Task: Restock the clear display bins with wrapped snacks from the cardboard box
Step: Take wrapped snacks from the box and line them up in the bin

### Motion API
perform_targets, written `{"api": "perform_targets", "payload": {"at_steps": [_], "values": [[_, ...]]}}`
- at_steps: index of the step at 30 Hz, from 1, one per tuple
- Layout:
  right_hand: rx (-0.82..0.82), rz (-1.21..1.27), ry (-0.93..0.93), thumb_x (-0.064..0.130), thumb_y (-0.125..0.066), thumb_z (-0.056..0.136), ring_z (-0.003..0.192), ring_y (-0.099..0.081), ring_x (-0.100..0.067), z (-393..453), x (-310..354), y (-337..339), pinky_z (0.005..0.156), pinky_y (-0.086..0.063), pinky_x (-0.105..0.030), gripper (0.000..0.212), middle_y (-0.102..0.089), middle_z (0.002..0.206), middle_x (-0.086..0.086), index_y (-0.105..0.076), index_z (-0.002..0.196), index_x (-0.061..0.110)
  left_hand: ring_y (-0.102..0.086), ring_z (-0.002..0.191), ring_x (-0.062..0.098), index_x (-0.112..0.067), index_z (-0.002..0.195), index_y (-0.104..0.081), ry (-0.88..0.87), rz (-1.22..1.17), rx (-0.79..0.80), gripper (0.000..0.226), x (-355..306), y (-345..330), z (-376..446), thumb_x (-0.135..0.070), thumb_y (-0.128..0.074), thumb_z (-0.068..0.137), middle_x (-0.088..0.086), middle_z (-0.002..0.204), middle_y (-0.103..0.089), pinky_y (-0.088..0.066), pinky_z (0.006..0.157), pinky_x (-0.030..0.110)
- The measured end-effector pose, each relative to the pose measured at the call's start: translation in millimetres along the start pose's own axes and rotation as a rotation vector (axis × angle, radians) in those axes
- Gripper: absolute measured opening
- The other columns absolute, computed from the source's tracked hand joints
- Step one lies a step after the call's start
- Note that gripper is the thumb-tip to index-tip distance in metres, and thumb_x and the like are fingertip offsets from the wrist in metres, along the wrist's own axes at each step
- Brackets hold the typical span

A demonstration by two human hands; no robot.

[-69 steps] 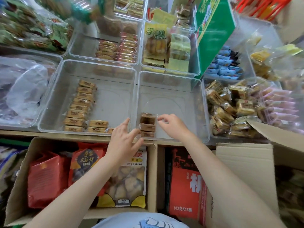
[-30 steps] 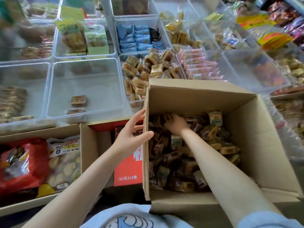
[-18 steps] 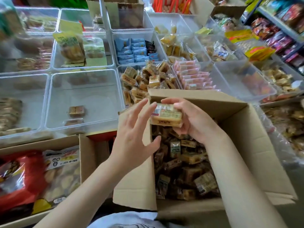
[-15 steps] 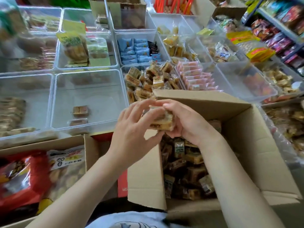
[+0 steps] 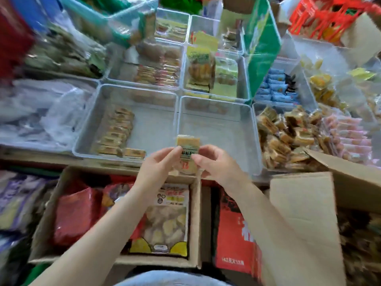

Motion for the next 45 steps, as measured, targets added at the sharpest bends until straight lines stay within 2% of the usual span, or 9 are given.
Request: {"api": "perform_targets", "payload": {"at_steps": [2, 4, 7, 10, 18, 23, 35, 39, 45], "values": [[-0.065, -0.118, 0.027, 0.022, -0.071, 0.092, 0.077, -0.065, -0.005, 32.3, 4.5, -27.1, 0.067, -0.053, -0.026, 0.009, -0.073, 0.093, 0.007, -0.066, 0.099, 0.025, -0.064, 0.108, 0.010, -0.015, 0.115, -0.073, -0.120, 0.280, -0.148, 0.028, 17.7, 55.6, 19.0, -0.035, -0.061, 0.099, -0.002, 0.111, -0.072, -0.044, 0.089, 0.010], [-0.110, -0.311, 0.082, 0.027, -0.072, 0.090, 0.084, -0.065, -0.008, 61.9, 9.8, -50.1, 0.073, -0.057, -0.030, 0.013, -0.070, 0.094, 0.009, -0.063, 0.101, 0.027, -0.057, 0.121, 0.021, -0.010, 0.125, -0.069, -0.218, 0.680, -0.254, 0.045, 43.2, 110.3, 37.6, -0.043, -0.050, 0.100, 0.006, 0.124, -0.067, -0.040, 0.103, 0.023], [-0.104, -0.627, 0.141, 0.036, -0.068, 0.092, 0.085, -0.059, -0.008, 104.7, 15.6, -83.7, 0.070, -0.050, -0.029, 0.019, -0.062, 0.098, 0.009, -0.059, 0.106, 0.028, -0.042, 0.141, 0.034, -0.008, 0.139, -0.058, -0.195, 1.190, -0.246, 0.066, 84.2, 168.6, 57.1, -0.051, -0.030, 0.098, 0.015, 0.147, -0.052, -0.024, 0.118, 0.051], [-0.035, -0.816, 0.128, 0.036, -0.065, 0.093, 0.090, -0.056, -0.015, 150.5, 11.3, -116.8, 0.072, -0.047, -0.032, 0.026, -0.058, 0.106, 0.003, -0.058, 0.116, 0.025, -0.028, 0.150, 0.030, -0.011, 0.150, -0.046, -0.188, 1.361, -0.199, 0.069, 110.0, 190.6, 62.7, -0.054, -0.023, 0.101, 0.013, 0.157, -0.041, -0.004, 0.123, 0.047], [0.125, -1.151, -0.015, 0.031, -0.064, 0.096, 0.104, -0.059, -0.030, 232.3, -34.6, -182.2, 0.078, -0.044, -0.032, 0.032, -0.055, 0.121, -0.009, -0.059, 0.126, 0.020, -0.037, 0.145, 0.030, -0.013, 0.143, -0.055, -0.316, 1.334, -0.264, 0.063, 119.8, 191.6, 65.5, -0.052, -0.036, 0.099, 0.011, 0.151, -0.049, -0.004, 0.125, 0.048], [0.215, -1.214, -0.190, 0.051, -0.050, 0.099, 0.118, -0.058, -0.033, 248.5, -62.9, -197.6, 0.089, -0.048, -0.037, 0.052, -0.057, 0.136, -0.014, -0.049, 0.143, 0.022, -0.038, 0.143, 0.031, -0.012, 0.141, -0.055, -0.316, 1.355, -0.274, 0.062, 124.3, 191.8, 68.3, -0.052, -0.037, 0.098, 0.011, 0.148, -0.051, -0.003, 0.125, 0.049], [0.246, -0.972, -0.263, 0.041, -0.048, 0.102, 0.128, -0.054, -0.030, 220.2, -54.1, -182.5, 0.107, -0.044, -0.042, 0.061, -0.045, 0.153, -0.008, -0.029, 0.155, 0.018, -0.037, 0.143, 0.031, -0.012, 0.139, -0.053, -0.250, 1.336, -0.227, 0.057, 115.4, 192.5, 65.0, -0.048, -0.043, 0.095, 0.011, 0.145, -0.052, 0.004, 0.124, 0.046], [0.227, -0.857, -0.151, 0.039, -0.048, 0.102, 0.097, -0.061, -0.014, 173.9, -20.7, -150.1, 0.079, -0.050, -0.032, 0.038, -0.061, 0.122, 0.001, -0.051, 0.137, 0.024, -0.022, 0.151, 0.026, -0.016, 0.150, -0.042, -0.161, 1.264, -0.165, 0.059, 99.5, 186.6, 60.1, -0.050, -0.040, 0.101, 0.007, 0.154, -0.042, 0.007, 0.124, 0.046], [0.015, -0.668, 0.128, 0.027, -0.063, 0.094, 0.079, -0.064, -0.016, 58.4, 19.9, -56.8, 0.079, -0.054, -0.039, 0.011, -0.067, 0.078, 0.004, -0.066, 0.084, 0.023, -0.055, 0.121, 0.022, -0.015, 0.129, -0.063, -0.325, 1.009, 0.063, 0.034, 43.7, 97.5, 23.1, -0.035, -0.051, 0.103, 0.003, 0.126, -0.064, -0.039, 0.099, 0.033]]}}
Point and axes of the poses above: each hand's wrist, its own z-axis towards the middle knuckle, its own y-axis out of the back of the hand, x = y × z, the point moved 3 cm from there along z, towards the middle knuckle
